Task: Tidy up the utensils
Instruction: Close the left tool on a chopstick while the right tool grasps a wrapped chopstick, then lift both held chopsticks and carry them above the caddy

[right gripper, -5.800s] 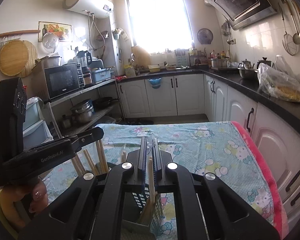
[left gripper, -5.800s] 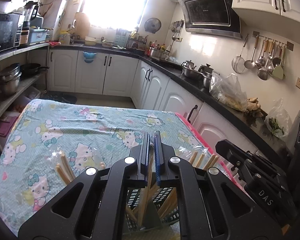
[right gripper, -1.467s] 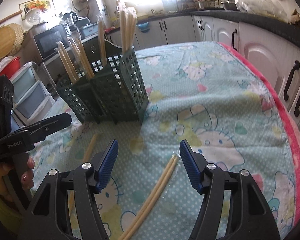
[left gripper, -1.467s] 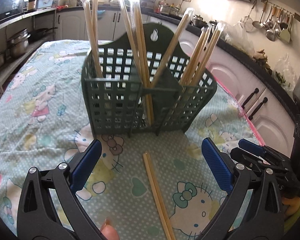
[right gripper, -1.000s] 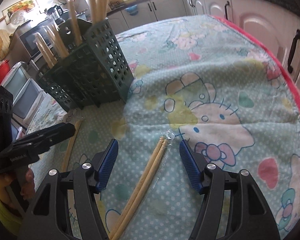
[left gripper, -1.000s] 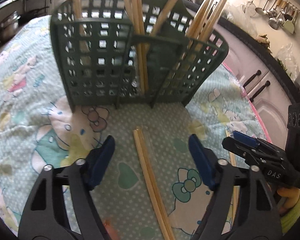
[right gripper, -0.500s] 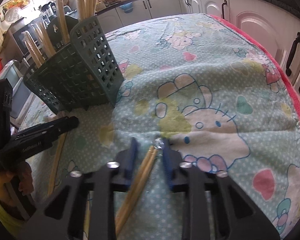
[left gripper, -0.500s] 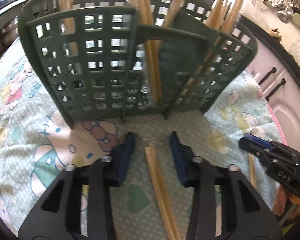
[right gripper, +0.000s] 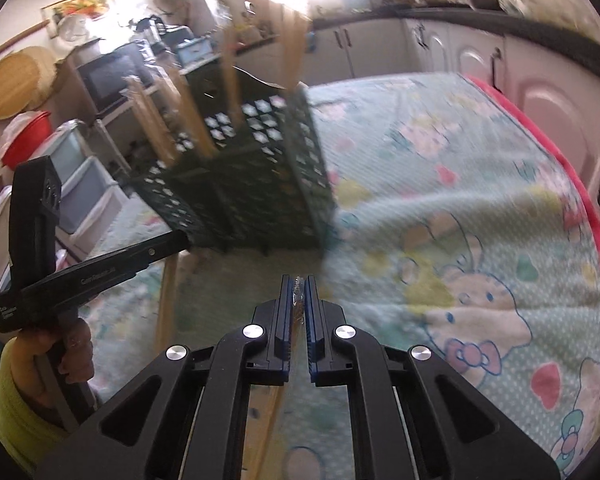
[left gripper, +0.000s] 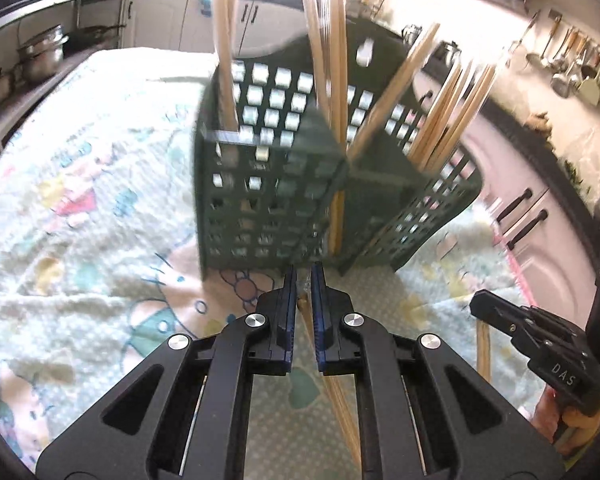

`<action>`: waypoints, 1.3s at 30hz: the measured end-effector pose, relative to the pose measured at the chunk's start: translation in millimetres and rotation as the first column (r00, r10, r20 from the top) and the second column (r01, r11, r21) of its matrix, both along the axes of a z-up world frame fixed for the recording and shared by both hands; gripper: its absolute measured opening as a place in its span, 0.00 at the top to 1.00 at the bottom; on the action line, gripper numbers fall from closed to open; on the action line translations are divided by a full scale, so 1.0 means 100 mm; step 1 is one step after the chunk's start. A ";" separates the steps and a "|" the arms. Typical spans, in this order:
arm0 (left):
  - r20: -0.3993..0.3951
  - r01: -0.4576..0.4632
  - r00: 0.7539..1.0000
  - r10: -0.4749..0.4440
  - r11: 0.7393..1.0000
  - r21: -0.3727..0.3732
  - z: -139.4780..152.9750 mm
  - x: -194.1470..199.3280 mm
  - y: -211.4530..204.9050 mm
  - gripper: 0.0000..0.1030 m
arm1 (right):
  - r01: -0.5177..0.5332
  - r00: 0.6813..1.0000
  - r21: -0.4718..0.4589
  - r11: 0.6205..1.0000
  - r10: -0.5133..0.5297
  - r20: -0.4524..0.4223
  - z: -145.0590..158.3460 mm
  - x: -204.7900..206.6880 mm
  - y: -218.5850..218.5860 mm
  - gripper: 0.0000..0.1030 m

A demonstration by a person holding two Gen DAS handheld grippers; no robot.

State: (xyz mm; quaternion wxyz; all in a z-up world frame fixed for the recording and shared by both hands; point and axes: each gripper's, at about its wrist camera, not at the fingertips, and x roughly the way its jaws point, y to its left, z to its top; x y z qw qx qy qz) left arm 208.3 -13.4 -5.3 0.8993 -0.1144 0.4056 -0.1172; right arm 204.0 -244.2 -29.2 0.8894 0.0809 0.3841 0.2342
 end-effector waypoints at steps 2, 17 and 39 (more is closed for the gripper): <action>0.031 -0.005 0.999 0.006 1.000 -0.011 0.12 -0.06 0.06 0.96 | -0.013 1.000 0.001 1.000 0.013 0.024 0.09 -0.02 0.05 0.94; 0.198 -0.025 0.980 0.031 0.999 -0.032 0.76 -0.32 0.22 0.96 | -0.085 0.974 0.021 0.996 0.079 0.212 0.81 -0.16 0.35 0.95; 0.386 -0.040 0.920 0.063 0.997 -0.066 1.56 -0.43 0.48 0.96 | -0.135 0.902 0.059 0.989 0.098 0.420 1.64 -0.20 0.63 0.97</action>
